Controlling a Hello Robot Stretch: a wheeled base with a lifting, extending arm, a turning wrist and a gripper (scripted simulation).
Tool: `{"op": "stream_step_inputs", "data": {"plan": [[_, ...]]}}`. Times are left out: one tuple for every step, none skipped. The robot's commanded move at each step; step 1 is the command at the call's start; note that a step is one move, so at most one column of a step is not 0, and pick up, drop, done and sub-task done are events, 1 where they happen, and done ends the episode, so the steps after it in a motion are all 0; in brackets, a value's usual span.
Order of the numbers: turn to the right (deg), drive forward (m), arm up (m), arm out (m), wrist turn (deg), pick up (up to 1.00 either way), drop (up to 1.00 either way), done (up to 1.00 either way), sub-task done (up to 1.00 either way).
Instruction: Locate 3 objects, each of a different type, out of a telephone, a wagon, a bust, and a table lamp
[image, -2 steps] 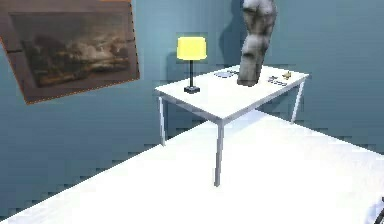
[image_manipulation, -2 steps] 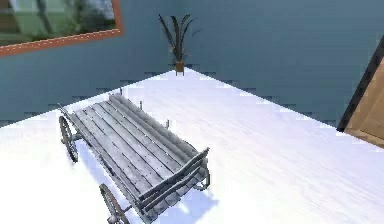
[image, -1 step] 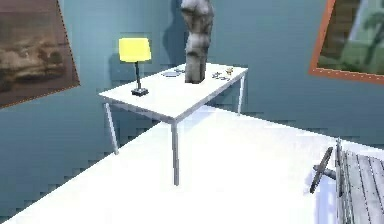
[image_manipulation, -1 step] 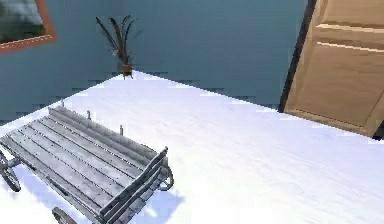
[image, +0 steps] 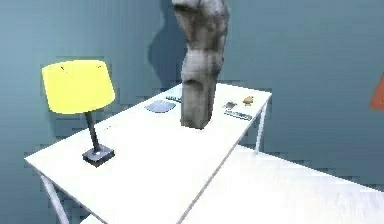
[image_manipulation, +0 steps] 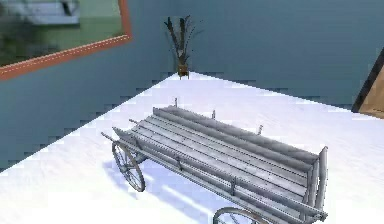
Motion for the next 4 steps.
{"op": "stream_step_inputs", "data": {"plan": [[-27.0,0.0,0.0,0.0,0.0,0.0,0.0,0.0,0.0],[0.0,0.0,0.0,0.0,0.0,0.0,0.0,0.0,1.0],[12.0,0.0,0.0,0.0,0.0,0.0,0.0,0.0,0.0],[0.0,0.2,0.0,0.0,0.0,0.0,0.0,0.0,0.0]]}}
